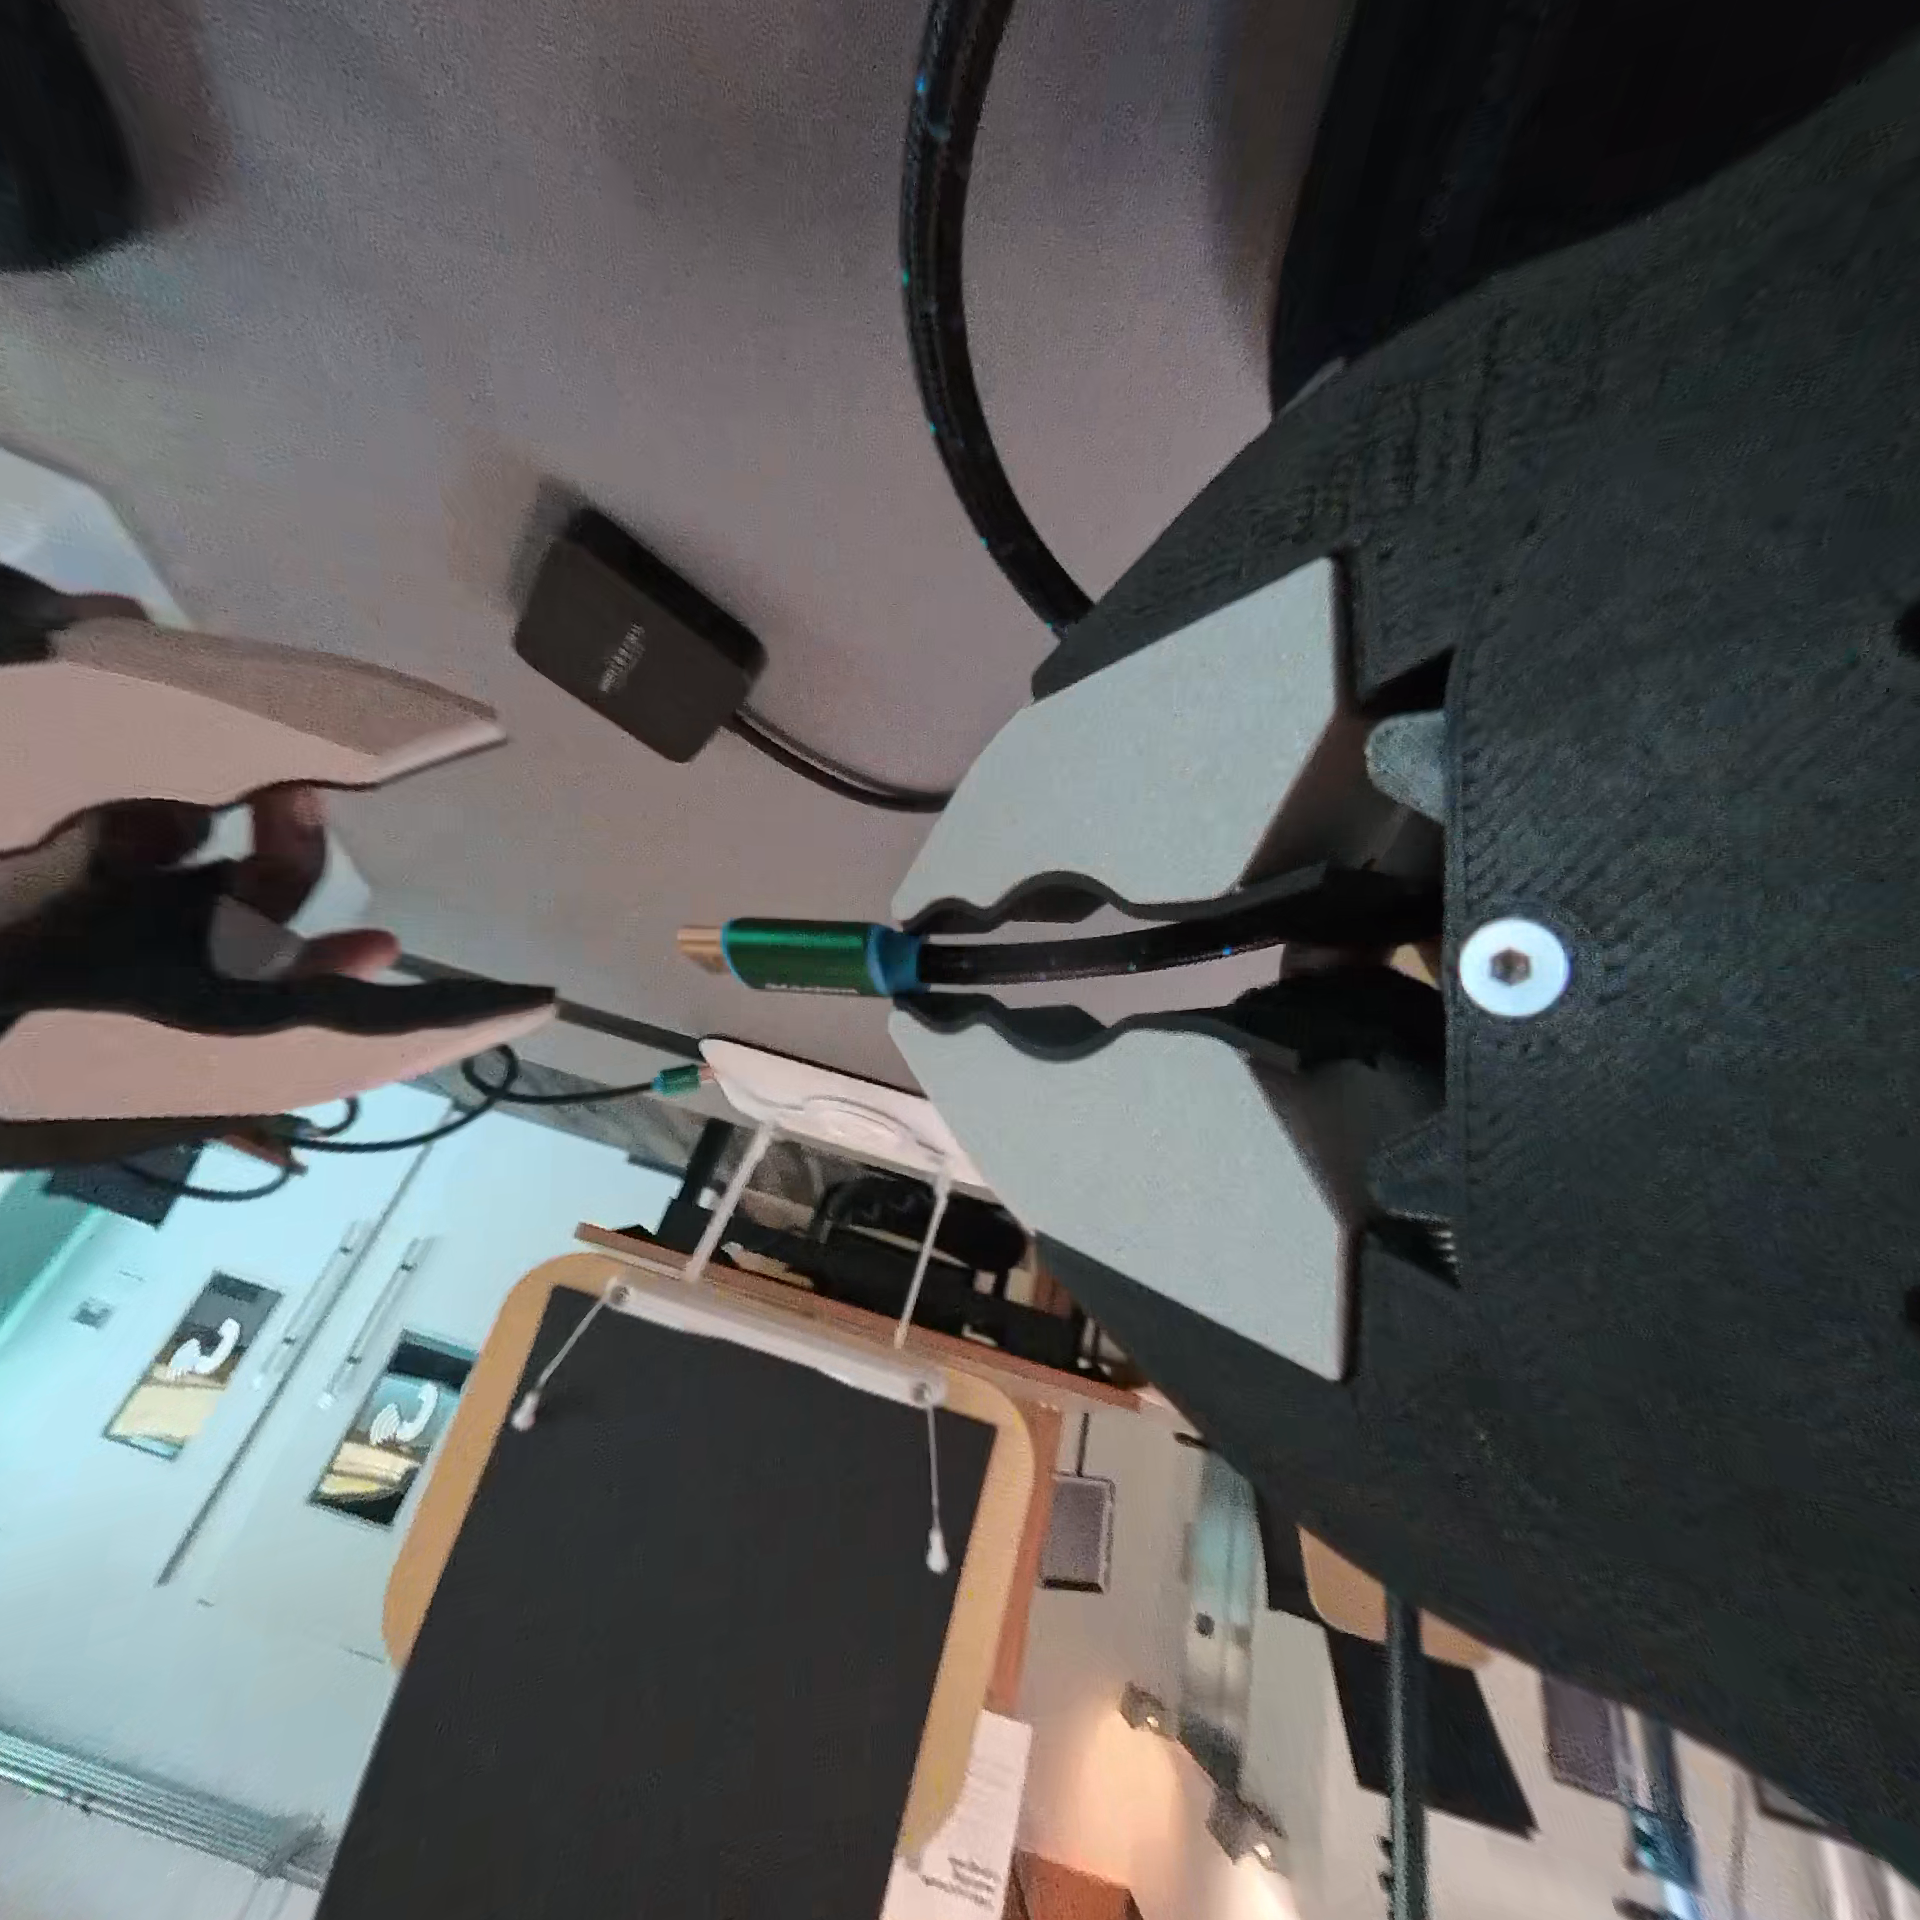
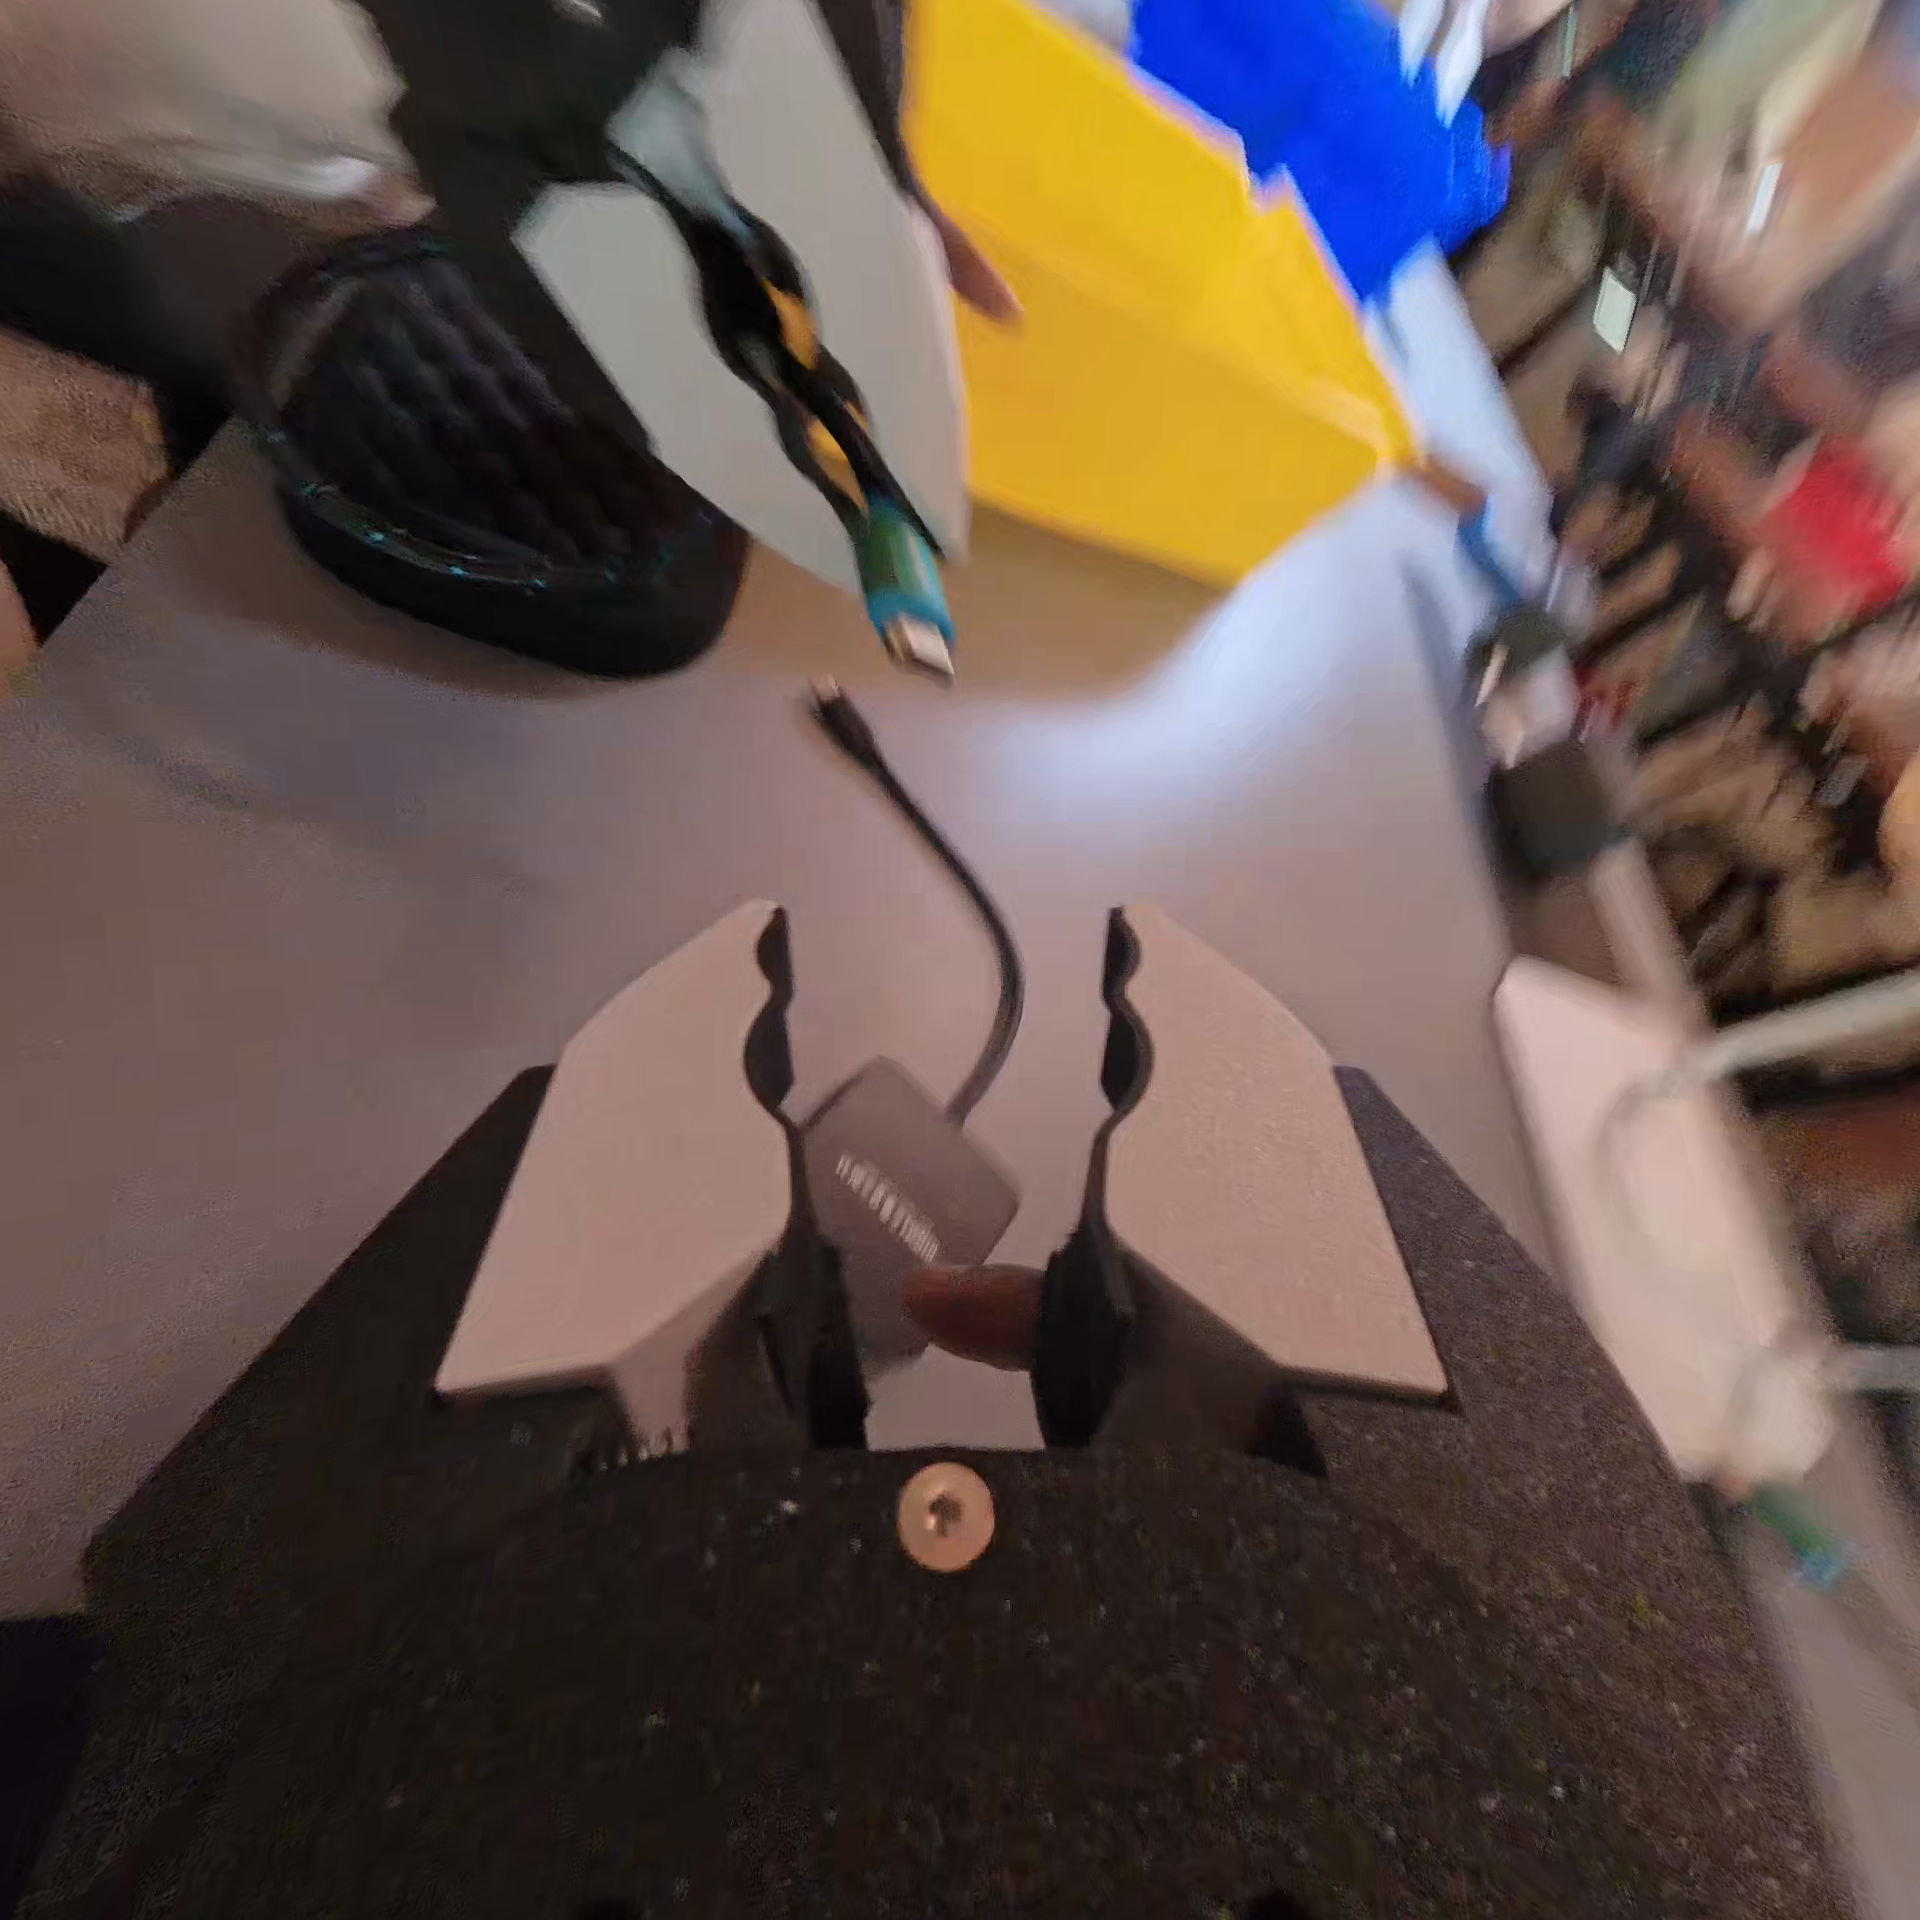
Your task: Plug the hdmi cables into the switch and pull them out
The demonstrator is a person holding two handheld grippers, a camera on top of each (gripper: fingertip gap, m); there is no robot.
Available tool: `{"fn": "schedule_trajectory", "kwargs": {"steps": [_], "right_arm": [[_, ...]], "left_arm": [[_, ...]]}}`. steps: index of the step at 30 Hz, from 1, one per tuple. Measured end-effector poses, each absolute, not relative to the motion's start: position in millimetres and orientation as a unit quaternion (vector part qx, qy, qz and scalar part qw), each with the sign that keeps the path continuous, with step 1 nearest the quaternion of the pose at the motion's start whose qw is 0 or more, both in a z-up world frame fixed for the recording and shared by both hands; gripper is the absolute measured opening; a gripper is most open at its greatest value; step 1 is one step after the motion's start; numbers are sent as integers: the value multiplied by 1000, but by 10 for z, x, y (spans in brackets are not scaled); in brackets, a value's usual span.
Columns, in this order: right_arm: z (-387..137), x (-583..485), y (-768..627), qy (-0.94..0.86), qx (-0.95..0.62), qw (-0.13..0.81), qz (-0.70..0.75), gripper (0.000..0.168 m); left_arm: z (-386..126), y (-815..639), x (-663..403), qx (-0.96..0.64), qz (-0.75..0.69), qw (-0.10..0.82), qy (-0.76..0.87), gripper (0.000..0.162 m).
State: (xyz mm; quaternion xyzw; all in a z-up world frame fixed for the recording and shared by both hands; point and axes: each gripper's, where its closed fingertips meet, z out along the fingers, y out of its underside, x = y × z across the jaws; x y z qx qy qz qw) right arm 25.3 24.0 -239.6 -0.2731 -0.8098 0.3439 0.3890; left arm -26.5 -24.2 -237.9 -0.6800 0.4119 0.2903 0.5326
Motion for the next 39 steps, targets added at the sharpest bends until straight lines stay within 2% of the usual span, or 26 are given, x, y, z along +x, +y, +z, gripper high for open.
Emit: {"fn": "schedule_trajectory", "kwargs": {"steps": [2,4,5,9,15,19,20,22,28,33,35,39], "right_arm": [[-2618,332,463,-790,-390,331,339,75],[-2919,404,618,-759,-488,296,314,85],[-3090,450,661,-750,-525,279,290,101],[-3443,508,597,-732,-587,250,237,117],[-3304,541,741,-762,-553,243,235,103],[-3430,620,584,-752,-579,152,276,97],[-3431,621,462,-754,-572,142,288,107],[-3431,710,353,-788,-544,126,260,103],[-3238,513,577,-903,-335,210,169,110],[-3410,319,553,-943,-234,147,185,88],[-3446,331,512,-941,-244,102,213,71],[-3379,391,569,-926,-293,153,180,69]], "left_arm": [[-2446,-271,-363,-687,317,522,393,10],[-2502,-278,-432,-692,340,514,376,10],[-2534,-272,-453,-695,346,511,370,11],[-2662,-206,-401,-704,320,525,354,10],[-2733,-222,-339,-709,288,538,353,11],[-2756,-245,-366,-713,274,551,336,11],[-2756,-247,-380,-713,276,551,334,11],[-2762,-249,-401,-713,280,550,333,11],[-2786,-256,-377,-706,285,551,342,11],[-2767,-265,-377,-703,279,561,337,11],[-2762,-269,-378,-702,279,563,336,11],[-2762,-273,-369,-697,284,564,340,11]]}}
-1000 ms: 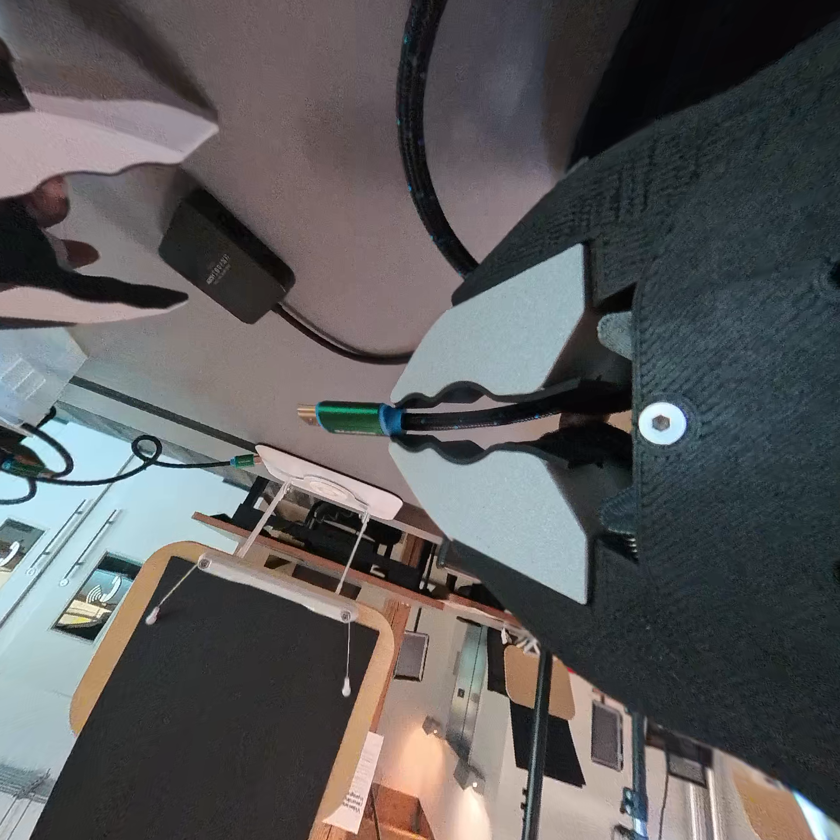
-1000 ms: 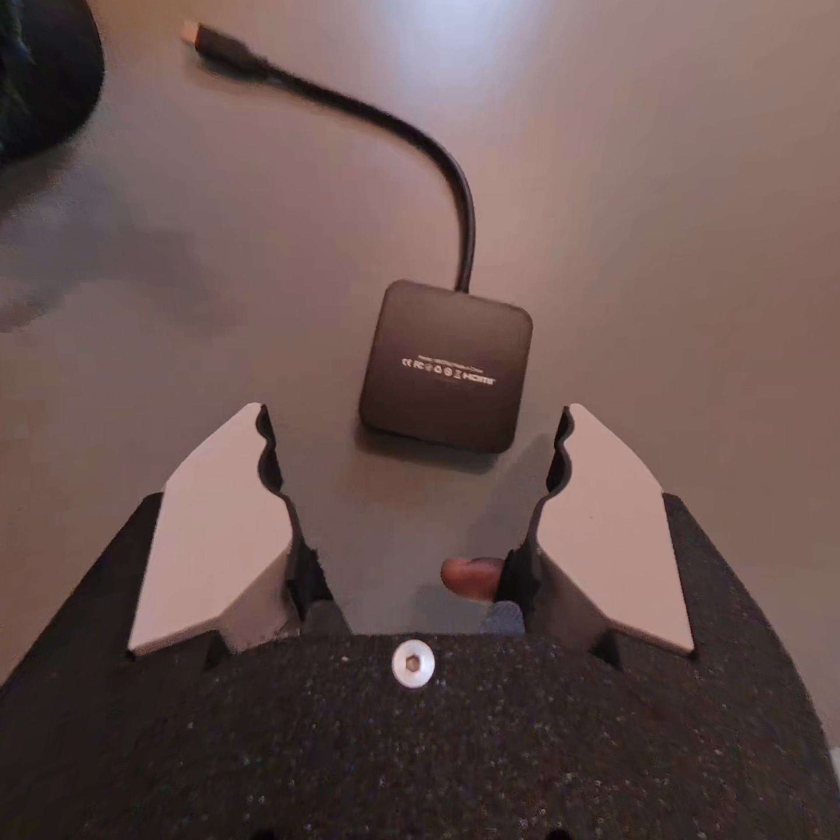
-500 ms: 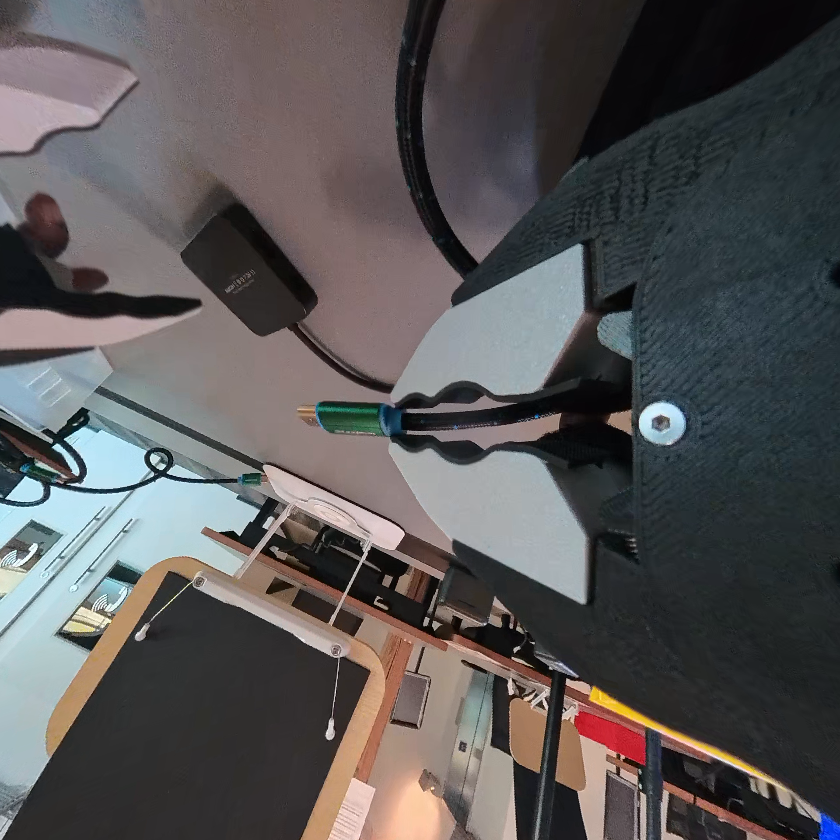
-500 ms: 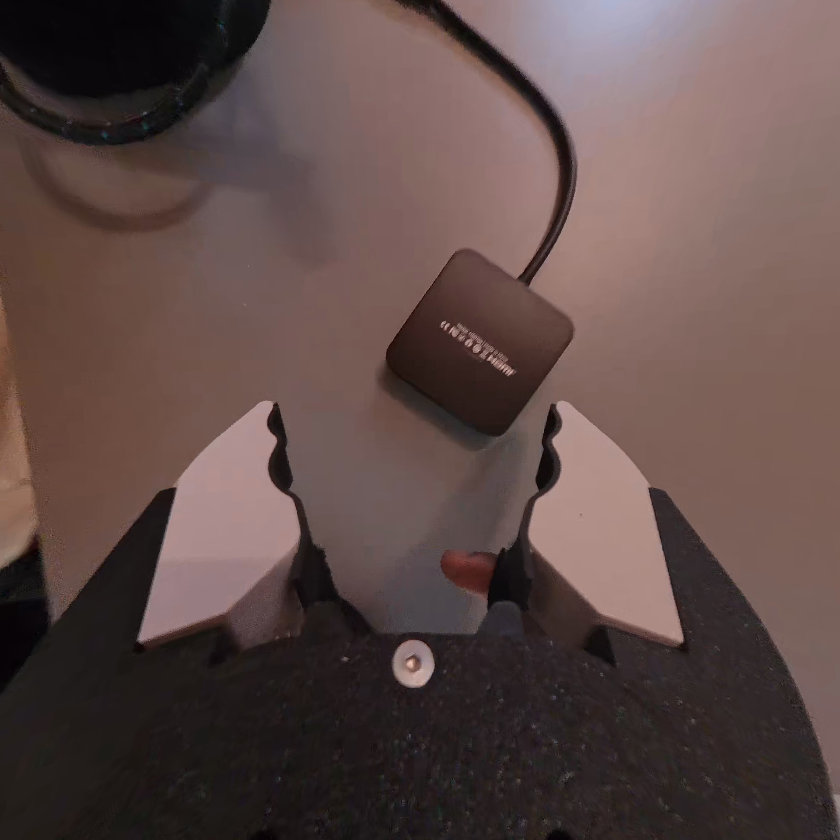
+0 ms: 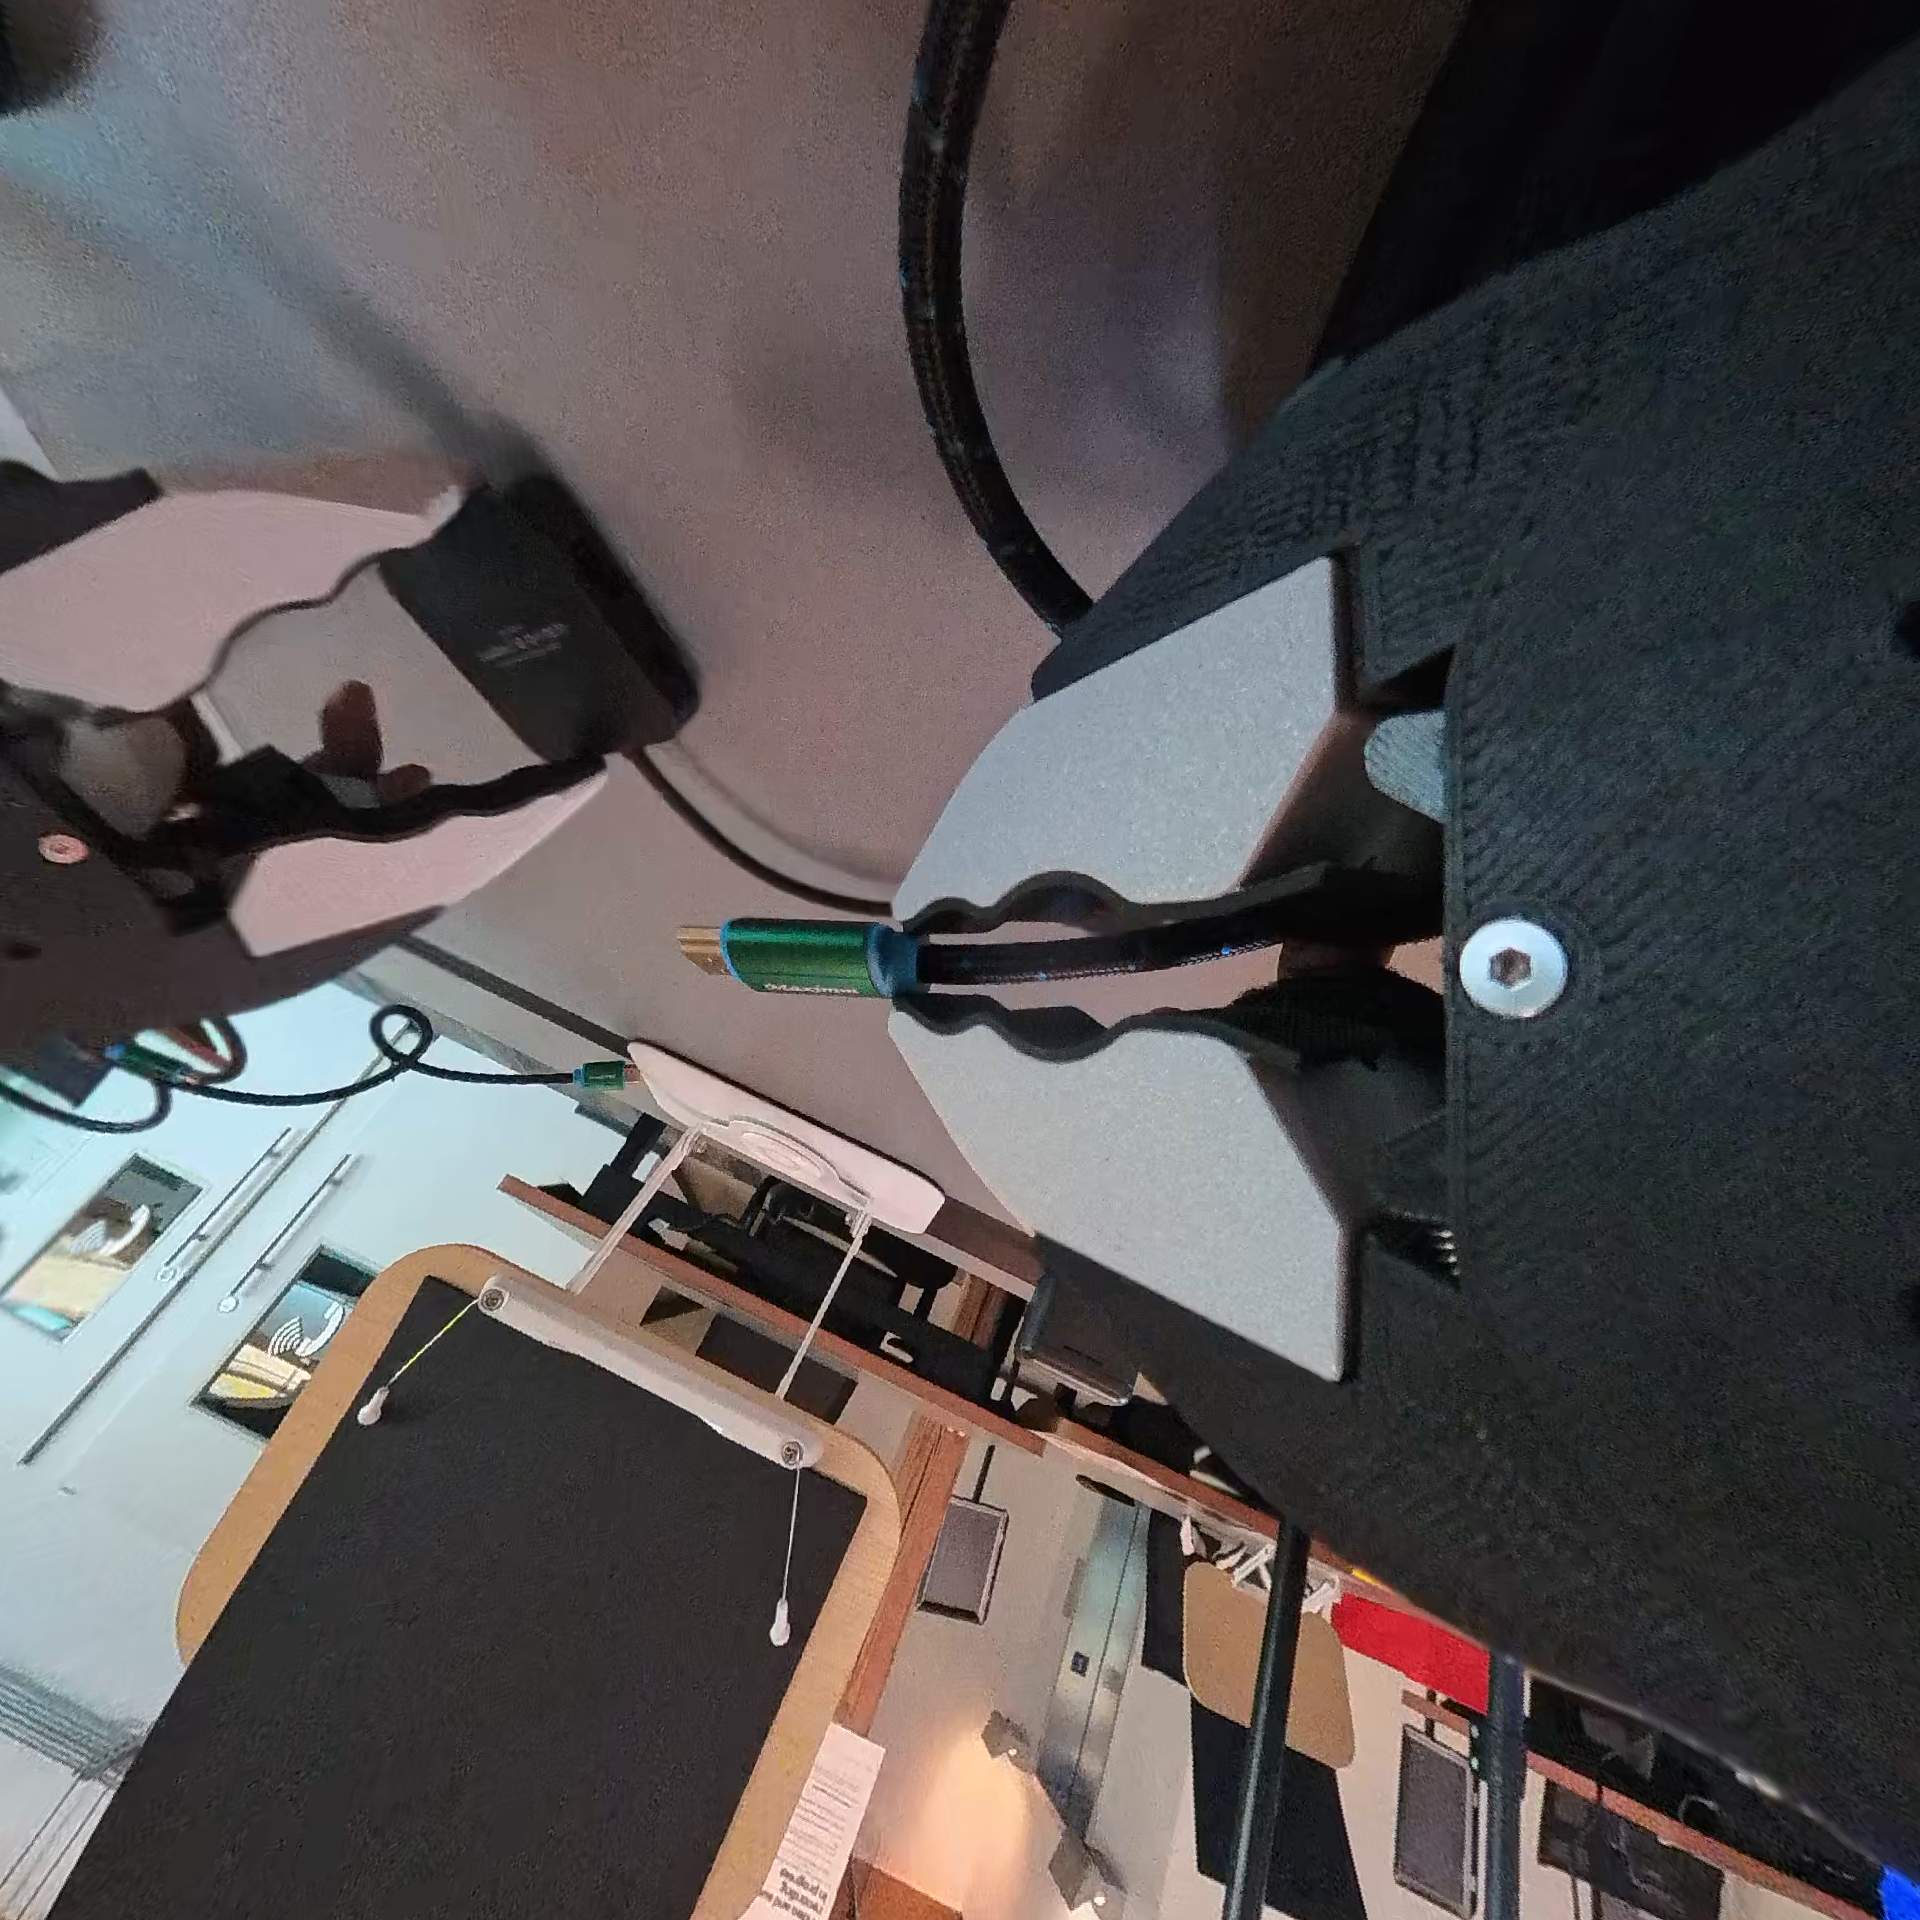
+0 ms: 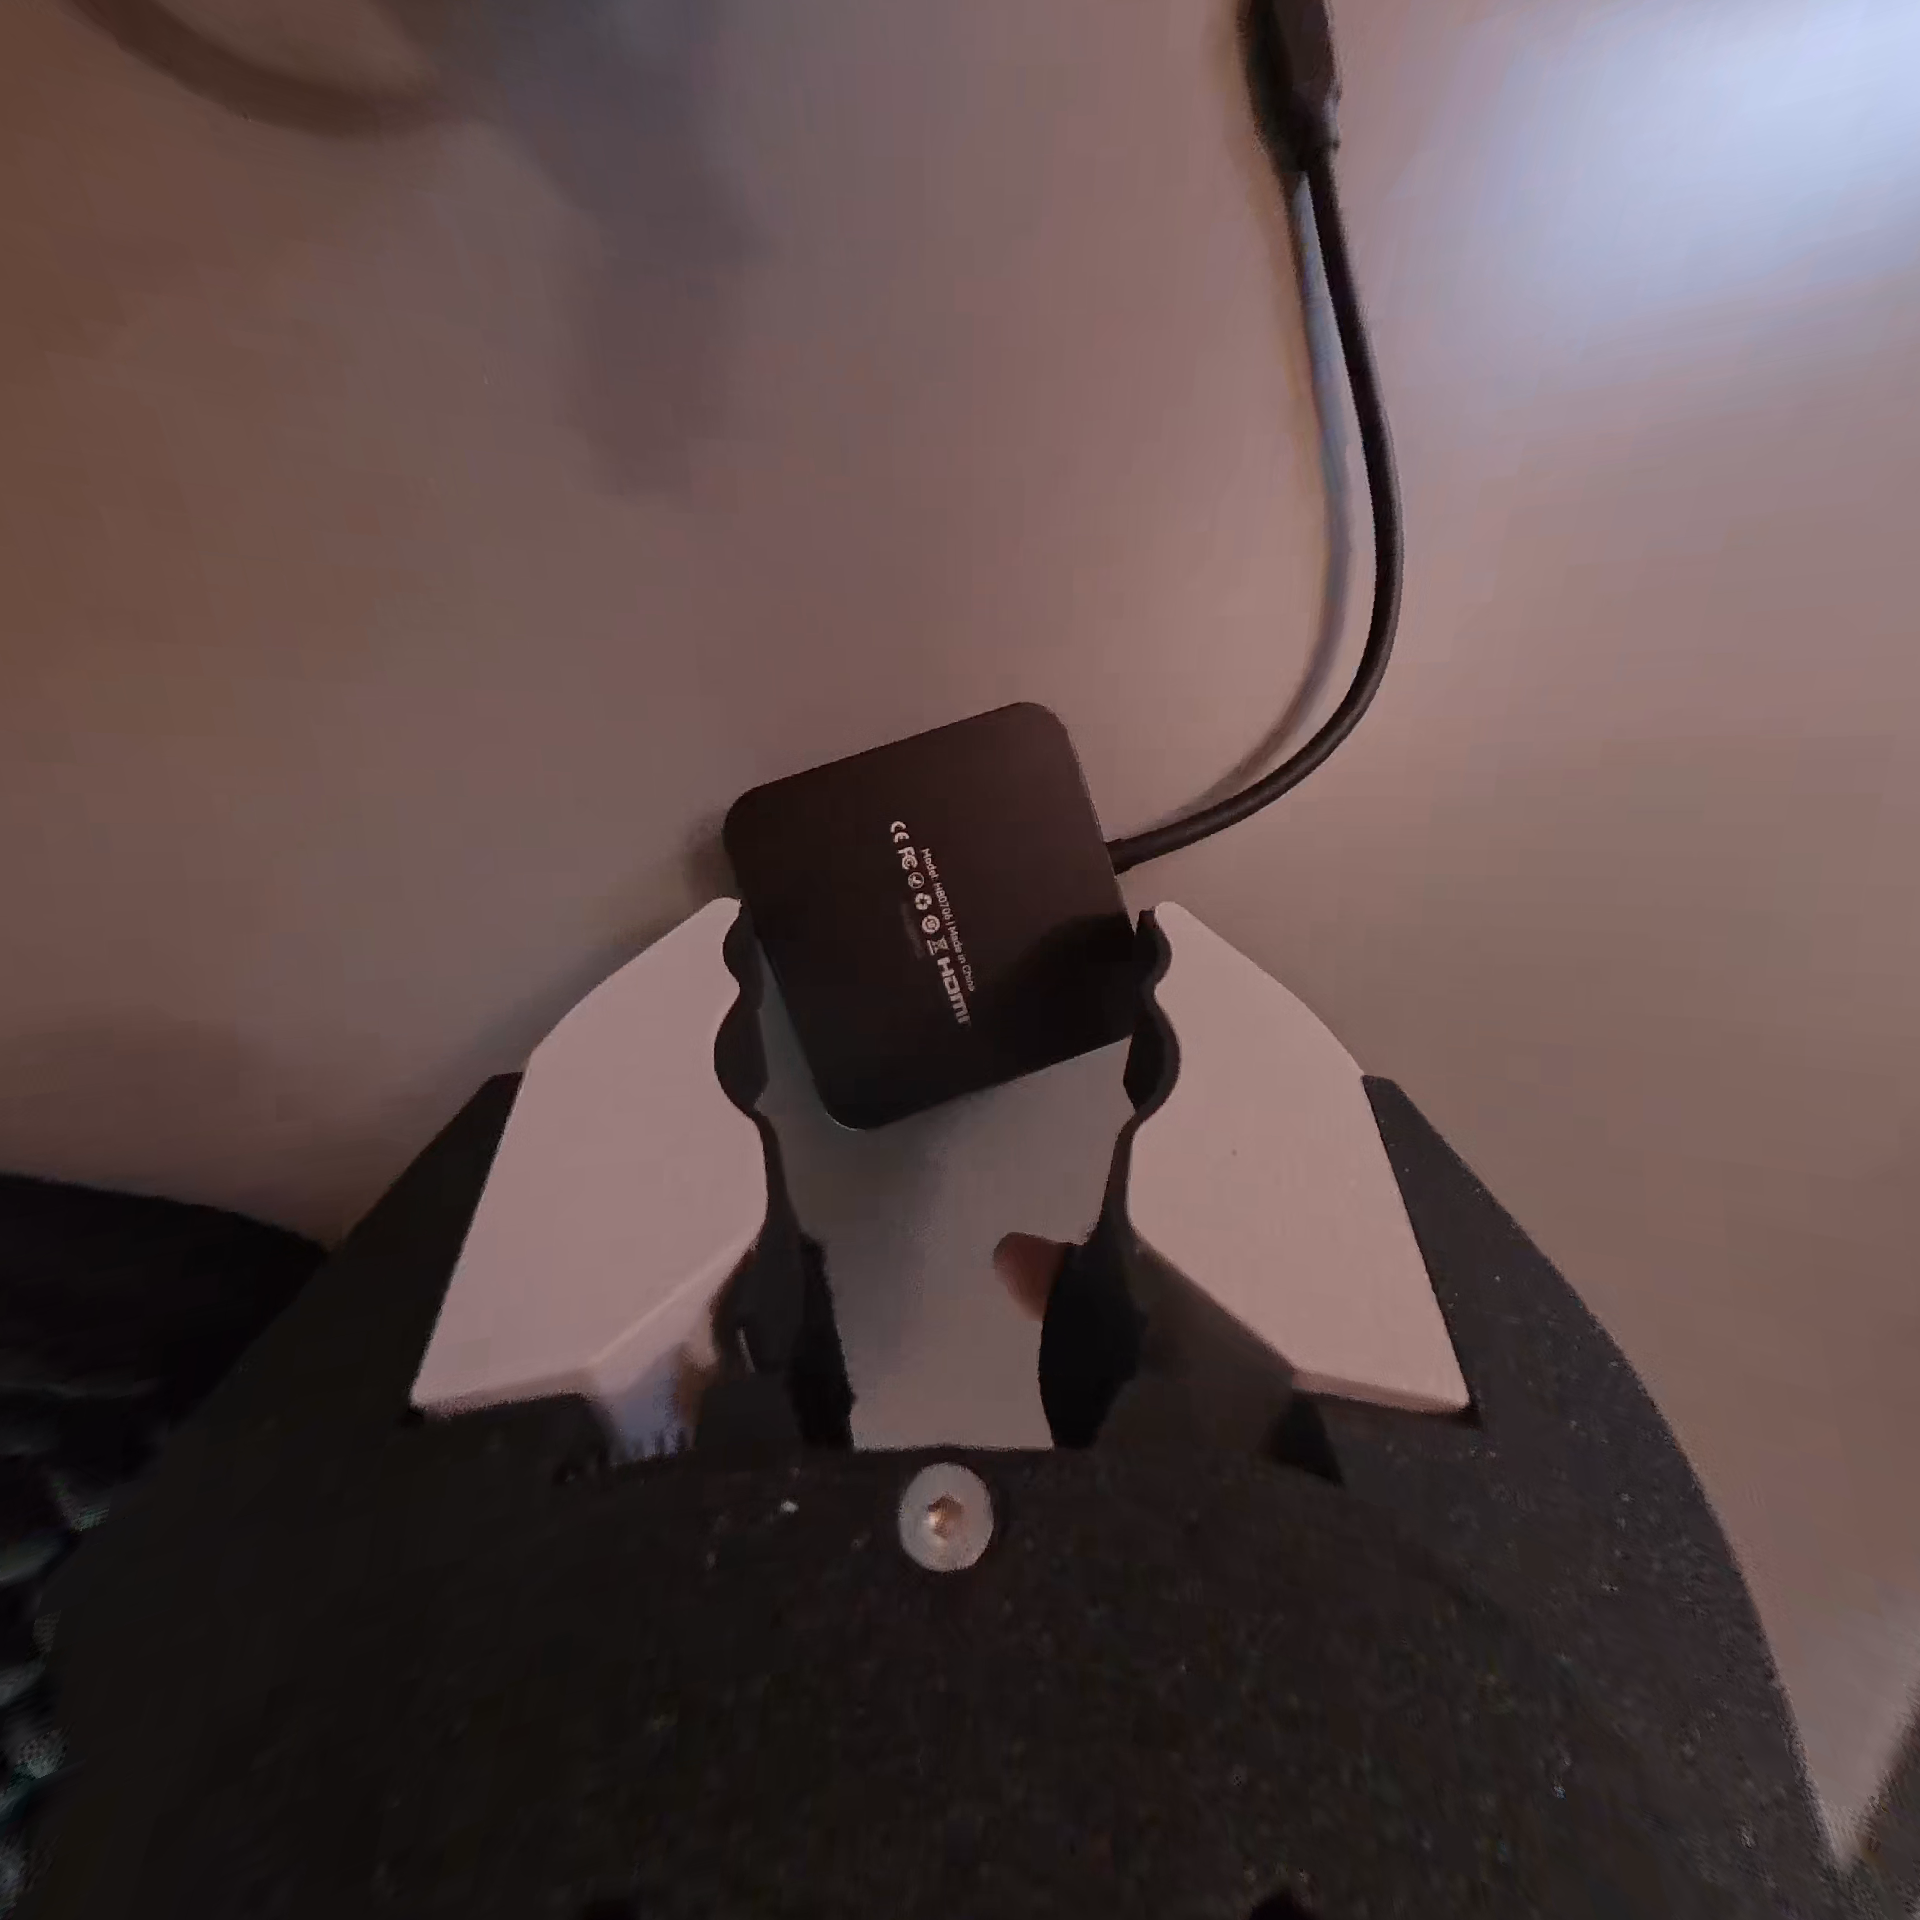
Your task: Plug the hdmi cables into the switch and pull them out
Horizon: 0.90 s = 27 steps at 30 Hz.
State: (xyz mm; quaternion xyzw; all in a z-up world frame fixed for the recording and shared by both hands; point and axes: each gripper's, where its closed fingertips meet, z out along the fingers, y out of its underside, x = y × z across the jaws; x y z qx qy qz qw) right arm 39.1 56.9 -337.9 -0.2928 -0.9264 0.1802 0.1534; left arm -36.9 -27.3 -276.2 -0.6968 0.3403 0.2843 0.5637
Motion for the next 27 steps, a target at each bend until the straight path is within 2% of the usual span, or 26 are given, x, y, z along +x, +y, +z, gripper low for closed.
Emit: {"fn": "schedule_trajectory", "kwargs": {"steps": [3,6,10,14,15,17,18,20,22,25,27], "right_arm": [[-3096,736,554,-902,-354,198,147,69],[-2921,1315,552,-872,-437,203,92,69],[-3010,2097,566,-814,-557,165,12,69],[-3233,2253,499,-759,-619,193,65,70],[-3196,2242,491,-763,-606,206,91,70],[-3056,2238,437,-802,-530,237,141,86],[-2985,2286,425,-833,-467,259,147,87],[-2862,2379,512,-863,-353,341,119,79],[-2862,2465,559,-878,-247,407,55,79],[-2914,2464,603,-873,-143,466,-10,70],[-2919,2406,594,-868,-95,487,-12,70]], "left_arm": [[-2767,-272,-362,-696,286,562,344,11],[-2758,-276,-343,-692,289,563,348,11],[-2746,-278,-327,-688,293,564,351,11],[-2718,-271,-315,-683,295,570,350,11],[-2709,-269,-314,-681,296,572,349,11],[-2699,-267,-325,-679,301,573,346,11],[-2694,-268,-331,-678,303,574,345,11],[-2679,-268,-333,-674,307,578,344,11],[-2669,-264,-328,-670,309,581,344,11],[-2668,-252,-328,-668,314,580,345,11],[-2673,-243,-318,-667,313,580,348,11]]}}
